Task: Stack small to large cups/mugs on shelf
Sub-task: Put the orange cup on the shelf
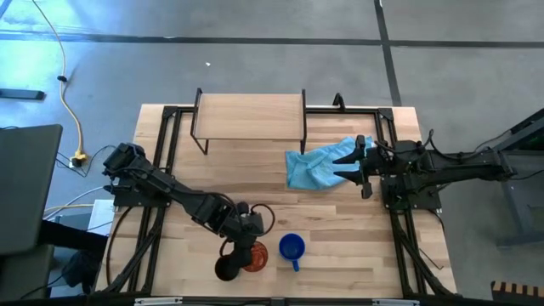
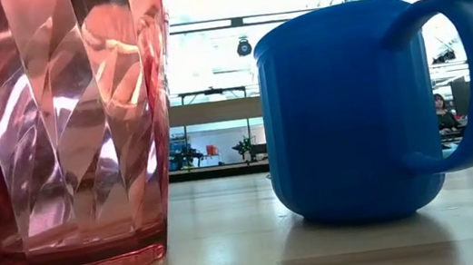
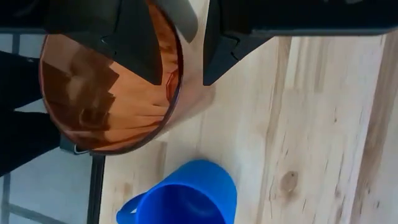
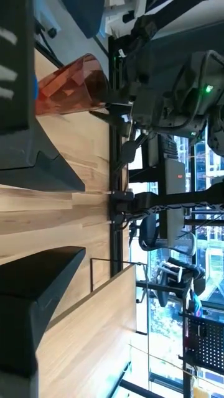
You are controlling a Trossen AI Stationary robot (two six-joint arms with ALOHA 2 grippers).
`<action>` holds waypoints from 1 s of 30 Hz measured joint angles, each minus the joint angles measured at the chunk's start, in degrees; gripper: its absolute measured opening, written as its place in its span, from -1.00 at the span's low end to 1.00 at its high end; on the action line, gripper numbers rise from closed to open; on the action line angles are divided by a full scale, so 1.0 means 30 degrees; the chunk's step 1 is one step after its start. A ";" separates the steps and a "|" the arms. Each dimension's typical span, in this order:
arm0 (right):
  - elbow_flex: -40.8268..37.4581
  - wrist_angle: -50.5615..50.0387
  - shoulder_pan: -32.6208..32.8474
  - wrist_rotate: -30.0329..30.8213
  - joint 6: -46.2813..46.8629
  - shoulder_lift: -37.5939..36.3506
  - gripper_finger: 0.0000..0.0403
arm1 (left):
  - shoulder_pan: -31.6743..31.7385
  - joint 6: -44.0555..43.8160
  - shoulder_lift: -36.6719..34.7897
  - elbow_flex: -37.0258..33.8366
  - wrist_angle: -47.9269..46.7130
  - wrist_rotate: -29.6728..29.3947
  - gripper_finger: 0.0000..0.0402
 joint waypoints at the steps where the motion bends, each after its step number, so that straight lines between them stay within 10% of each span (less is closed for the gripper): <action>1: 0.0000 0.0013 0.0000 0.0000 0.0006 0.0005 -0.28 | 0.0007 -0.0041 0.0112 0.0032 0.0244 0.0095 -0.47; 17: -0.0007 -0.0034 0.0000 -0.0012 0.0972 -0.0017 -0.28 | 0.0231 -0.1056 0.0278 0.0112 -0.2379 -0.0844 -0.97; 30: -0.0015 -0.0155 -0.0007 -0.0034 0.2554 0.0019 -0.28 | 0.3357 0.2873 -0.0089 0.6104 -1.1920 -0.2974 -0.99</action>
